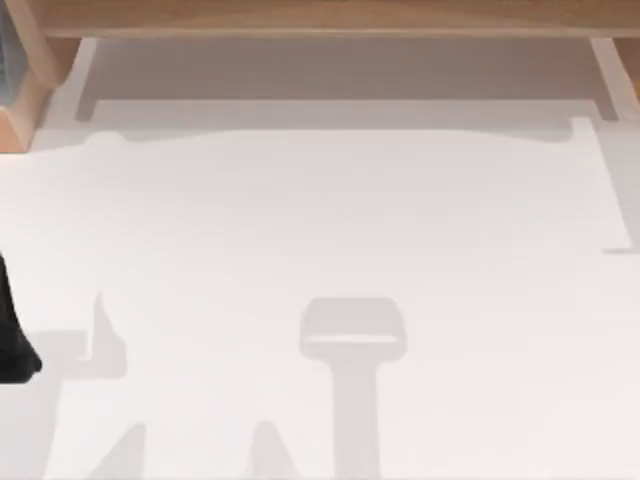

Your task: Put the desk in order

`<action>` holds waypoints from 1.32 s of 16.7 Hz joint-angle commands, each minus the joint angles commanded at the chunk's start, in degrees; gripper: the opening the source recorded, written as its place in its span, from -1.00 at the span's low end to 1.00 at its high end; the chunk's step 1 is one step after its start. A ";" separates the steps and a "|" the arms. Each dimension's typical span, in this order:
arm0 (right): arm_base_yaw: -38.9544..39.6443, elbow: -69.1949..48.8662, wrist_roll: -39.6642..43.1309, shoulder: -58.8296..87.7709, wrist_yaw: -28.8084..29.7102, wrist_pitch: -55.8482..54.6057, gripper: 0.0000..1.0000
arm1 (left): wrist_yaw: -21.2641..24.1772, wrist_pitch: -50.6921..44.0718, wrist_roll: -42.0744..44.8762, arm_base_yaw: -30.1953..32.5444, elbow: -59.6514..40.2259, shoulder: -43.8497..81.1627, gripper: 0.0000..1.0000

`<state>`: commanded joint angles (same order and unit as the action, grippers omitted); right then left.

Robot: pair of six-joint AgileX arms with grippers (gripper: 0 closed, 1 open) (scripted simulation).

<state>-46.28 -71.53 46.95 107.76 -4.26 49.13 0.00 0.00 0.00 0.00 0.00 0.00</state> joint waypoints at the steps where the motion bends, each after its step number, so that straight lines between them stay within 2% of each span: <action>1: 0.01 -0.11 -0.01 -0.18 -0.01 -0.08 -1.00 | 0.00 0.00 0.00 0.00 0.00 0.00 1.00; 22: -0.15 -0.63 -0.01 -0.78 -0.19 -2.34 -1.00 | 0.00 0.00 0.00 0.00 0.00 0.00 1.00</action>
<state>-46.43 -72.16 46.94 106.98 -4.45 46.80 0.00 0.00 0.00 0.00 0.00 0.00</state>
